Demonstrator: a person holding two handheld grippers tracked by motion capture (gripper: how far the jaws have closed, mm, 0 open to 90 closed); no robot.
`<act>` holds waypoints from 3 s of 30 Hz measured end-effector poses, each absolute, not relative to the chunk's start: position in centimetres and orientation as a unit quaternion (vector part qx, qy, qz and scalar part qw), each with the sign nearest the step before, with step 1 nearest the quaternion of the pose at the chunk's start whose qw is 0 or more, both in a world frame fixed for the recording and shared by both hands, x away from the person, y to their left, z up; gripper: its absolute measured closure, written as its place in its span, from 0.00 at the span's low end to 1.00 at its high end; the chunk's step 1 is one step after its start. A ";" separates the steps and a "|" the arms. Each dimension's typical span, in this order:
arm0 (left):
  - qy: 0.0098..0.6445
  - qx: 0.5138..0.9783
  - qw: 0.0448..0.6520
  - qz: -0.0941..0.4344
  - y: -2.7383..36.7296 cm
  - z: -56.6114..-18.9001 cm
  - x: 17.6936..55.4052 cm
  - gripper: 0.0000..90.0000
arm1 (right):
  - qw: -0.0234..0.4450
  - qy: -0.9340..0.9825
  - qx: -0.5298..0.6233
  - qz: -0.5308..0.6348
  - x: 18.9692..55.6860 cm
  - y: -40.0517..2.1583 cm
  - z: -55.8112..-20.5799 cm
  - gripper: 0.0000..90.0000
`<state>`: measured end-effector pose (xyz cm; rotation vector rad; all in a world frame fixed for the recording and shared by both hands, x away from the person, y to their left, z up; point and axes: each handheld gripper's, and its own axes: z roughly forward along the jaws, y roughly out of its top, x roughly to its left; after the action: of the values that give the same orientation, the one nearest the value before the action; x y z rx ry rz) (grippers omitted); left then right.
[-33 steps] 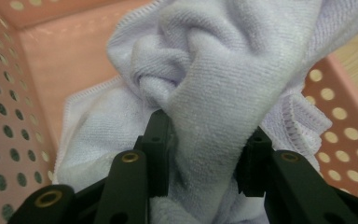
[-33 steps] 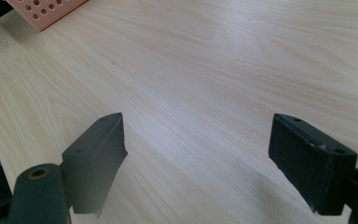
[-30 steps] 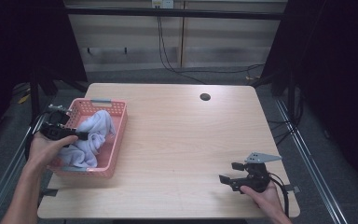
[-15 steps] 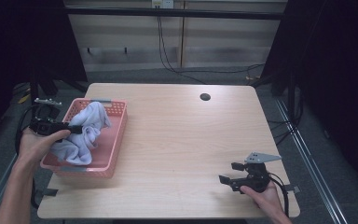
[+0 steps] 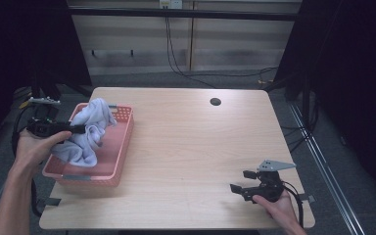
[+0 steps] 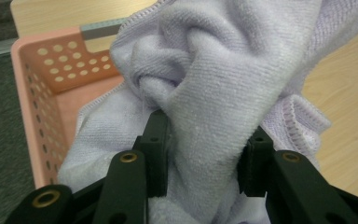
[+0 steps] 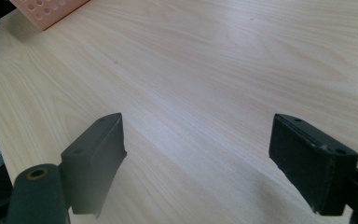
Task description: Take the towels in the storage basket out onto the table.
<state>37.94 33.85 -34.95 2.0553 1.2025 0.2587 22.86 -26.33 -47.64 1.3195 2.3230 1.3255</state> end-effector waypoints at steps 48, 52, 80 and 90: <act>0.364 0.809 0.451 0.100 22.3 -29.6 34.8 0.68 | 0.083 0.769 0.442 0.453 22.8 -26.8 -47.3 0.19; 0.351 0.810 0.461 0.086 20.3 -30.0 35.0 0.67 | 0.083 0.769 0.443 0.453 22.7 -26.9 -47.3 0.19; 0.322 0.844 0.429 0.016 9.1 -38.8 35.9 0.66 | 0.085 0.768 0.439 0.458 22.7 -27.2 -47.3 0.19; 0.321 0.855 0.408 -0.003 6.5 -44.4 36.5 0.63 | 0.084 0.767 0.441 0.458 22.7 -27.5 -47.4 0.19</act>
<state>36.48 6.51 -44.38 2.1547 0.8084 -0.0088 22.68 -27.45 -47.40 1.3152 2.2906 1.3672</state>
